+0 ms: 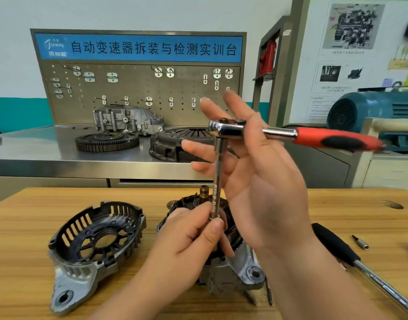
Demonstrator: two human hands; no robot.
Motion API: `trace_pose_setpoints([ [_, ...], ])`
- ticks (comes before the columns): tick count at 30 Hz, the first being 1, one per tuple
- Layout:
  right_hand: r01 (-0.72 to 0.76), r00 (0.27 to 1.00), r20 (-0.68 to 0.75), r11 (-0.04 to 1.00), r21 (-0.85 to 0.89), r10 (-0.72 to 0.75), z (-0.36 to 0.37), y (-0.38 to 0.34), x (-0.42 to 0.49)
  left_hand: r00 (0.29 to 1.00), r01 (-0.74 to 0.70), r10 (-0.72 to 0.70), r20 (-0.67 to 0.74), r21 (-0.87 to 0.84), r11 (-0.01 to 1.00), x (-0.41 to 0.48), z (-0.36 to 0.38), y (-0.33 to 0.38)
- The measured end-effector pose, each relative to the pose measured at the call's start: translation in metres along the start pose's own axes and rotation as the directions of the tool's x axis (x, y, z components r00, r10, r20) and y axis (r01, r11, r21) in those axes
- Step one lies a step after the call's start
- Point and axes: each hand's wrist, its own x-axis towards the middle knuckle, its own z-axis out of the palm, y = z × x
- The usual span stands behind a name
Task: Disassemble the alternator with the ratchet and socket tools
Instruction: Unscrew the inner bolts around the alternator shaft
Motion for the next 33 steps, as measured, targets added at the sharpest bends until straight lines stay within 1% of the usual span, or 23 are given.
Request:
trace_pose_setpoints([
  [2, -0.084, 0.996, -0.007, 0.996, 0.023, 0.084, -0.0019, -0.0005, -0.0003, 1.0, -0.025, 0.025, -0.007, 0.031, 0.999, -0.0004, -0.0013, 0.0019],
  [4, -0.106, 0.994, -0.012, 0.994, 0.014, 0.106, -0.0021, -0.0006, -0.0002, 0.999, -0.044, 0.044, 0.003, 0.047, 0.998, -0.0002, -0.0016, 0.0016],
  [6, -0.037, 0.999, -0.018, 0.997, -0.061, 0.036, -0.0013, 0.0036, -0.0004, 1.0, -0.014, 0.014, 0.009, 0.024, 1.0, 0.0002, -0.0015, -0.0001],
  [8, 0.074, 0.997, -0.021, 0.983, -0.168, -0.079, -0.0008, 0.0056, -0.0004, 1.0, 0.03, -0.03, 0.0, -0.019, 0.999, 0.0002, -0.0014, -0.0019],
  [10, 0.178, 0.984, 0.021, 0.947, -0.268, -0.179, -0.0044, 0.0036, -0.0001, 0.999, 0.053, -0.053, 0.006, -0.068, 0.996, -0.0003, -0.0002, -0.0016],
  [12, 0.198, 0.98, 0.089, 0.902, -0.385, -0.177, -0.0074, 0.0025, 0.0005, 0.997, 0.081, -0.08, 0.015, -0.11, 0.991, 0.0003, 0.001, -0.0013],
  [13, 0.188, 0.982, 0.089, 0.902, -0.388, -0.166, -0.0079, 0.0026, 0.0008, 0.996, 0.094, -0.093, 0.014, -0.12, 0.988, 0.0007, 0.0014, -0.0016],
  [15, 0.158, 0.987, 0.038, 0.956, -0.249, -0.153, -0.0073, 0.0033, 0.0008, 0.994, 0.111, -0.111, 0.011, -0.117, 0.987, 0.0012, 0.0017, -0.0011],
  [18, 0.001, 1.0, -0.006, 1.0, -0.021, -0.001, -0.005, 0.0026, 0.0025, 0.996, 0.084, -0.084, 0.005, -0.06, 0.995, 0.0008, 0.0011, -0.0002],
  [20, -0.089, 0.996, -0.008, 0.995, 0.032, 0.089, -0.006, 0.0004, 0.0026, 0.999, 0.042, -0.041, 0.02, -0.003, 0.999, 0.0001, 0.0, 0.0015],
  [22, -0.13, 0.991, -0.017, 0.991, 0.028, 0.13, -0.0084, 0.0003, 0.0023, 0.999, 0.02, -0.02, 0.035, 0.017, 1.0, 0.0003, -0.001, 0.0016],
  [24, -0.101, 0.994, -0.027, 0.995, 0.003, 0.101, -0.0084, 0.0023, 0.0023, 0.999, 0.025, -0.025, 0.04, 0.001, 1.0, 0.0011, -0.001, 0.0007],
  [27, 0.022, 0.999, -0.04, 0.994, -0.111, -0.026, -0.0063, 0.0034, 0.0017, 0.998, 0.062, -0.061, 0.021, -0.05, 0.997, 0.0015, 0.0003, -0.0007],
  [30, 0.139, 0.99, 0.03, 0.957, -0.254, -0.136, -0.005, 0.0011, 0.0009, 0.995, 0.095, -0.094, 0.014, -0.111, 0.989, 0.0011, 0.0015, -0.0008],
  [31, 0.148, 0.989, 0.047, 0.955, -0.258, -0.141, -0.0048, 0.0012, 0.0008, 0.995, 0.099, -0.097, 0.022, -0.113, 0.989, 0.0011, 0.0015, -0.0011],
  [33, 0.103, 0.995, 0.029, 0.985, -0.139, -0.1, -0.0038, 0.0015, 0.0015, 0.995, 0.095, -0.092, 0.037, -0.092, 0.991, 0.001, 0.0009, -0.0012],
])
